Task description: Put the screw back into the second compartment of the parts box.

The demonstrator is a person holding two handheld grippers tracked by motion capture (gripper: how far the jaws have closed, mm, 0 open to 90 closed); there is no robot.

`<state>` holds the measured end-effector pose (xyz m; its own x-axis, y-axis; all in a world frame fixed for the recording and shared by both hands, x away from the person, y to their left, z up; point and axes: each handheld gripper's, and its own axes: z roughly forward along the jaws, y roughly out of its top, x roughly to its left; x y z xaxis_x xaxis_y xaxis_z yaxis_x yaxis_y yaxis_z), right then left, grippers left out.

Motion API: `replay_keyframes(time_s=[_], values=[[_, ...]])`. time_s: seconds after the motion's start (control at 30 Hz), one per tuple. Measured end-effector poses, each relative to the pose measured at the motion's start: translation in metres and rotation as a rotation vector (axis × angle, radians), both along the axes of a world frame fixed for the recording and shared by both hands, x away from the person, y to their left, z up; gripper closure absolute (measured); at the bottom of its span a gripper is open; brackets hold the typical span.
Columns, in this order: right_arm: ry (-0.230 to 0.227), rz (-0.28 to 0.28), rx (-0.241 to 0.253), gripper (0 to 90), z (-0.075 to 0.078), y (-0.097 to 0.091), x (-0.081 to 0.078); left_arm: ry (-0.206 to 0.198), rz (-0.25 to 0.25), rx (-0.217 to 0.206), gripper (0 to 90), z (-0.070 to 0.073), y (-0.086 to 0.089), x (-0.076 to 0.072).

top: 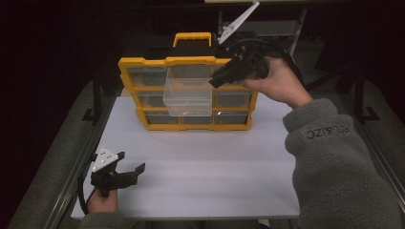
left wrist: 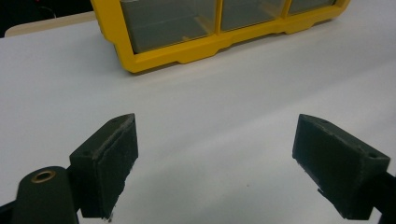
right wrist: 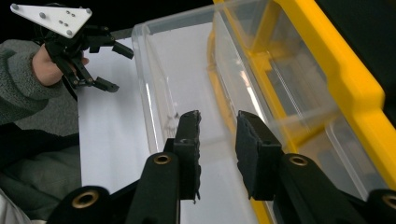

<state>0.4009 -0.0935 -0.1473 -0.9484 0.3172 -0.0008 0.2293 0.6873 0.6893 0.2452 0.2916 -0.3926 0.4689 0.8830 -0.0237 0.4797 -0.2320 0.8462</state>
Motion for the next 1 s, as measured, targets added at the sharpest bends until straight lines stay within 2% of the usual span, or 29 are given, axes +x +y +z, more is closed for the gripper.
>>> replay_keyframes(time_s=[0.23,0.3,0.37,0.57,0.87,1.0], values=[[0.0,-0.046,0.04,62.4,-0.01,-0.036,-0.01,-0.009,-0.008,0.006,13.9,0.0,0.0,-0.001],[0.016,-0.065,0.056,61.3,-0.014,-0.045,-0.012,-0.011,-0.006,-0.005,13.9,-0.001,-0.001,-0.001],[0.017,-0.085,0.062,60.0,-0.018,-0.054,-0.015,-0.007,-0.009,0.007,13.9,-0.001,-0.001,-0.001],[0.012,-0.117,0.09,57.4,-0.031,-0.072,-0.022,-0.009,-0.01,0.008,13.9,-0.001,-0.001,-0.001],[0.048,-0.166,0.102,51.7,-0.063,-0.094,-0.027,-0.023,-0.015,0.002,13.9,-0.002,-0.004,0.0],[0.071,-0.193,0.106,49.3,-0.078,-0.103,-0.03,-0.019,-0.018,0.012,13.9,-0.001,-0.003,0.0]])
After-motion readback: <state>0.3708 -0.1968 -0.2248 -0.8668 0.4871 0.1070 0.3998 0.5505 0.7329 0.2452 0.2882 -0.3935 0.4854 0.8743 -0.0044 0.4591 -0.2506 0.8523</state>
